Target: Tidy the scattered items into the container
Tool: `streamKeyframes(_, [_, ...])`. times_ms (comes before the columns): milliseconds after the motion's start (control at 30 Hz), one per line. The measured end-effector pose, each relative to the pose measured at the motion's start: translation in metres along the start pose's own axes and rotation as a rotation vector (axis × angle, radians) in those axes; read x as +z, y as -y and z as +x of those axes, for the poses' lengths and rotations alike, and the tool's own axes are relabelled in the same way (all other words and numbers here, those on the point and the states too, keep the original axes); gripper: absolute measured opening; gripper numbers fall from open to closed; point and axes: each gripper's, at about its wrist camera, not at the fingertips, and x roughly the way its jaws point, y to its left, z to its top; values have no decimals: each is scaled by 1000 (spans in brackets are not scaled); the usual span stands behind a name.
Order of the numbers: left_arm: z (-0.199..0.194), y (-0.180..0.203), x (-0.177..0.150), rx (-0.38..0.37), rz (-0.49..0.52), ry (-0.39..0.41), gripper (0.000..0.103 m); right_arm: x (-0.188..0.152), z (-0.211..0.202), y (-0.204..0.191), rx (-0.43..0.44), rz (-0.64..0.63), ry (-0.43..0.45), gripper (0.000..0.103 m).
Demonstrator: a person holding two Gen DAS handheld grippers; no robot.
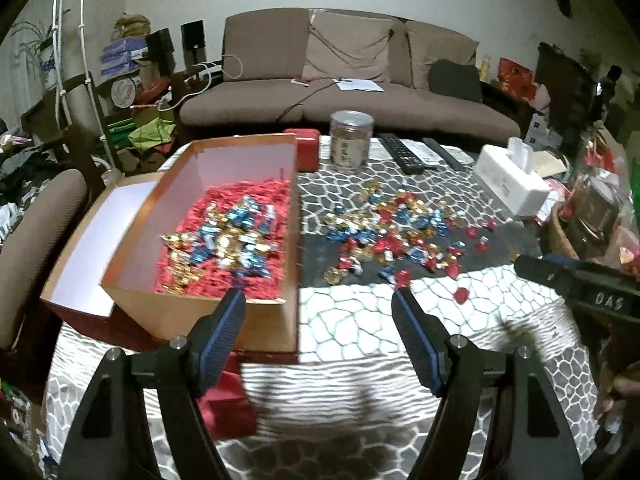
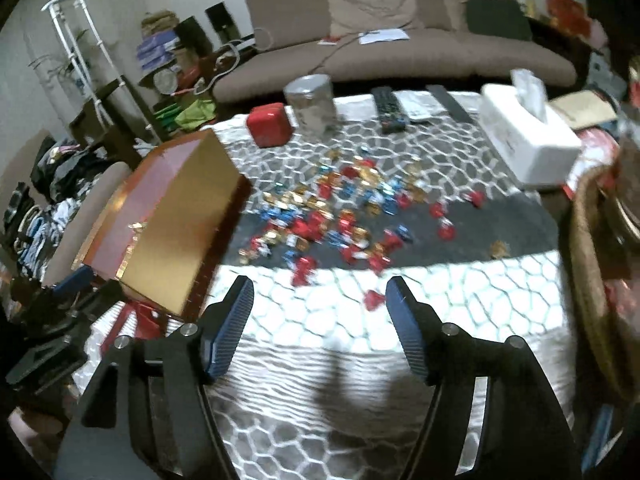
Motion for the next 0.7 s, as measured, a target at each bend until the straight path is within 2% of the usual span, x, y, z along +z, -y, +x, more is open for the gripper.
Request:
streamKeyframes(367, [45, 61, -33, -14, 53, -54, 76, -48, 33, 50, -148, -14, -38, 70])
streamKeyframes(700, [90, 79, -43, 10, 31, -110, 76, -53, 58, 68, -163, -16, -25, 75])
